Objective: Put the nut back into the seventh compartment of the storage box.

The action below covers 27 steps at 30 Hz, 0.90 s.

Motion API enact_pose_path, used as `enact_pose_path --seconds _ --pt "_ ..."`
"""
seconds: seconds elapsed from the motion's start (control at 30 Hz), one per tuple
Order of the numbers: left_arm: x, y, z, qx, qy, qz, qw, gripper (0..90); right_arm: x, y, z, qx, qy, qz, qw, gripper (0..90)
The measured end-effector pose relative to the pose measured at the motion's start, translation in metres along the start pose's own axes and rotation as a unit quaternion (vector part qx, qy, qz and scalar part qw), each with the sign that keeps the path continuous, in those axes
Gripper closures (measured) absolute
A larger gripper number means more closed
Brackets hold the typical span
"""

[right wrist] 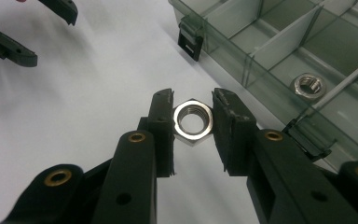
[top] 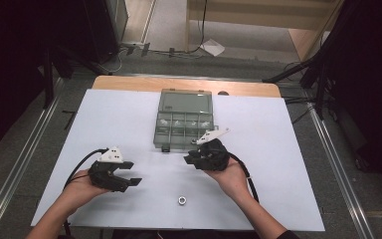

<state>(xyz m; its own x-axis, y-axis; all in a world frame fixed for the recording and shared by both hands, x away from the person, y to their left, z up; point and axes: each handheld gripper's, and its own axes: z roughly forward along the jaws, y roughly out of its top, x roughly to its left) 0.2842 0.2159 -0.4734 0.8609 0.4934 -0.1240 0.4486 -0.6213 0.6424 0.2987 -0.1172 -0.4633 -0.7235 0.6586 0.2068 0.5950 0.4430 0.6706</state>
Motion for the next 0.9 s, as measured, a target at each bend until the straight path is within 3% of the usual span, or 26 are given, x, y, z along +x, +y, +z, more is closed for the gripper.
enact_pose_path --seconds 0.9 --pt "-0.001 -0.001 -0.001 -0.004 0.001 0.001 1.0000 33.9 -0.026 0.027 -0.002 -0.010 -0.030 0.006 0.9995 71.1"
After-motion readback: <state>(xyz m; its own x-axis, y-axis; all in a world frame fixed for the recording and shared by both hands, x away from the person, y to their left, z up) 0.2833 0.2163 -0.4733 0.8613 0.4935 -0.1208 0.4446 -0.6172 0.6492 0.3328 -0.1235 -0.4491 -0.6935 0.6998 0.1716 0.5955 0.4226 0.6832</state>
